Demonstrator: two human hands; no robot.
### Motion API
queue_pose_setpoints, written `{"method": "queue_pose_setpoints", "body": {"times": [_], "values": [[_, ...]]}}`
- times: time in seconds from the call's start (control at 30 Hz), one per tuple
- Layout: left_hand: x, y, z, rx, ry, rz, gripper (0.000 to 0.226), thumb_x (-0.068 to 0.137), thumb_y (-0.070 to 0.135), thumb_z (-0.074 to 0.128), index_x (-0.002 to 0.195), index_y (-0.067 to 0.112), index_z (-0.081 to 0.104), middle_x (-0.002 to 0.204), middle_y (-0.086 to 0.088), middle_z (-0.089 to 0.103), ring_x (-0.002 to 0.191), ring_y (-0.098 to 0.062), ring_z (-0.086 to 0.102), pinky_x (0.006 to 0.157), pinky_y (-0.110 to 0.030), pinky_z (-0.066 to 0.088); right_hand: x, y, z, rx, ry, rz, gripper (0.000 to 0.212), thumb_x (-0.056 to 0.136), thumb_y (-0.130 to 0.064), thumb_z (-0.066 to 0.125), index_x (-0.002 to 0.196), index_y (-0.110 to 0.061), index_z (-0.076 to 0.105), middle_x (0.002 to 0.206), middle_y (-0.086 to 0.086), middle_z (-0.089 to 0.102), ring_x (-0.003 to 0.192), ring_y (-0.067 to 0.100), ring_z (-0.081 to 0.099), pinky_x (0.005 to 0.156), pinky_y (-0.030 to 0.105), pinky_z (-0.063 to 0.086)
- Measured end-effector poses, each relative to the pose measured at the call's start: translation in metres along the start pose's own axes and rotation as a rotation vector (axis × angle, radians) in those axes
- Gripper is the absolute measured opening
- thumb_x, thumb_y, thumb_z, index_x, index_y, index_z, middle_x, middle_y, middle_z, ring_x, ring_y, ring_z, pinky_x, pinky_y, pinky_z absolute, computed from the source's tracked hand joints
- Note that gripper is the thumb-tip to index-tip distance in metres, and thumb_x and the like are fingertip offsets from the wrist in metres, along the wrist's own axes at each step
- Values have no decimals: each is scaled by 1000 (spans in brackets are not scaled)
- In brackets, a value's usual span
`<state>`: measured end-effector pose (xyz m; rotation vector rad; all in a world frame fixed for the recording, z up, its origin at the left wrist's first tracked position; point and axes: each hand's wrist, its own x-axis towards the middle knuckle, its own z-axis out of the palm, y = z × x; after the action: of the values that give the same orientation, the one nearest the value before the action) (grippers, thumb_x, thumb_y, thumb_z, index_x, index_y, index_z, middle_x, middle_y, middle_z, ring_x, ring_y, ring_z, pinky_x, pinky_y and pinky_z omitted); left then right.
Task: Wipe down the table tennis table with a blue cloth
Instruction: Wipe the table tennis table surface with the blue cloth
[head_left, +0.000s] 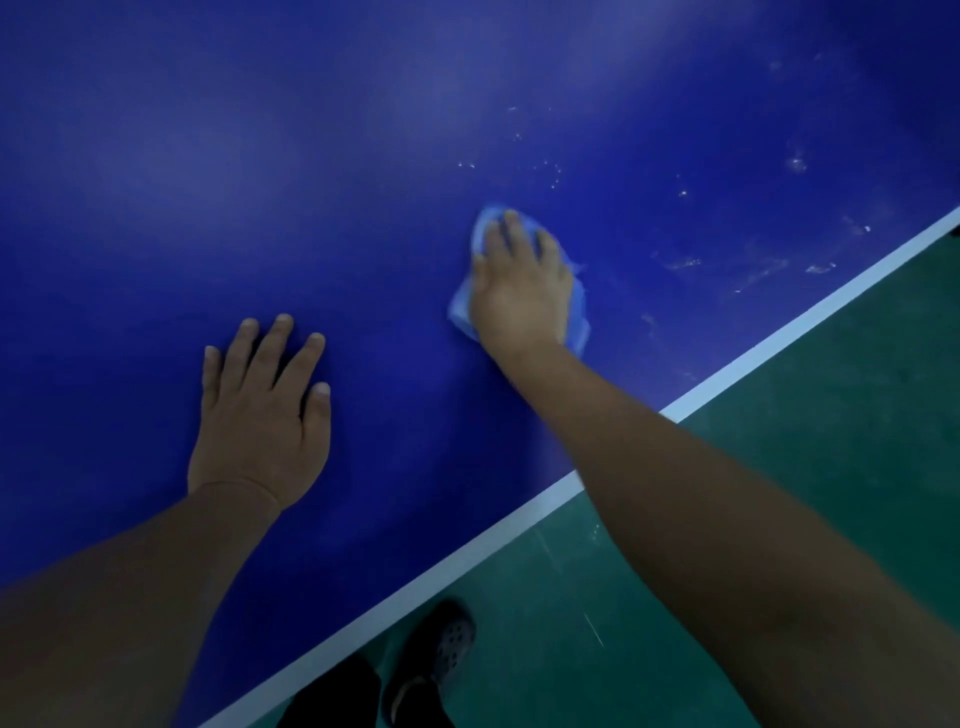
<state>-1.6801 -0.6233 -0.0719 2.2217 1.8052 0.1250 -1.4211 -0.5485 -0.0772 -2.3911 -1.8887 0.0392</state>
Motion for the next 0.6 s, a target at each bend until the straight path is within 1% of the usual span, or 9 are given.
{"method": "queue_pose_setpoints", "body": {"times": [0.07,0.2,0.3,0.37,0.43,0.47,0.5,0.53,0.6], "values": [[0,0,-1,10,-15,0,66,97,46,14,153,18,35,164,-7,20,152,-27,4,123,-51,-1,-17,59,-6,-65,-8,125,45,101,-29,36,143,-20,49,159,-2,35,134,31,41,102,40,34],[0,0,-2,-5,-29,1,67,96,47,14,153,17,34,164,-7,19,152,-28,4,123,-51,-2,-97,186,-32,-180,-75,332,37,97,-13,48,131,-2,58,146,15,48,131,35,44,96,43,33],[0,0,-4,-6,-35,3,67,96,47,14,153,17,34,164,-8,20,152,-28,4,123,-51,-2,-133,228,-59,-65,-146,521,36,89,-11,35,102,5,65,114,27,61,108,43,54,85,41,41],[0,0,-3,-2,-41,1,67,96,47,13,153,17,33,164,-7,19,152,-28,4,123,-51,-2,-120,215,-67,69,6,595,30,91,-11,33,84,-1,60,92,25,61,90,45,55,69,30,40],[1,0,-4,-1,-46,-3,67,97,46,13,153,18,33,164,-7,19,152,-28,3,123,-51,-2,-92,179,-64,245,170,503,19,93,-10,47,81,-5,60,82,18,58,82,42,56,57,18,33],[1,0,-4,0,-52,-4,66,97,46,13,154,18,33,164,-7,19,152,-27,3,123,-51,-2,-78,152,-61,297,193,393,17,95,-10,51,90,-2,66,90,17,63,88,39,58,63,15,35],[1,1,-4,1,-56,-7,66,97,46,13,153,18,33,164,-7,19,152,-27,3,123,-51,-2,-66,124,-54,326,200,259,20,97,-9,55,106,2,69,106,20,65,100,36,58,77,15,40],[1,1,-4,5,-57,-12,65,97,46,13,153,19,33,164,-7,19,152,-27,3,123,-51,-2,-55,97,-46,330,211,122,27,97,-9,58,118,5,67,119,23,63,108,36,56,90,21,42],[0,1,-5,17,-68,-20,65,98,45,12,154,20,32,164,-6,18,153,-26,2,123,-52,-1,-39,44,-31,272,191,-107,28,92,-9,66,117,4,69,123,24,64,102,40,60,90,35,48]]}}
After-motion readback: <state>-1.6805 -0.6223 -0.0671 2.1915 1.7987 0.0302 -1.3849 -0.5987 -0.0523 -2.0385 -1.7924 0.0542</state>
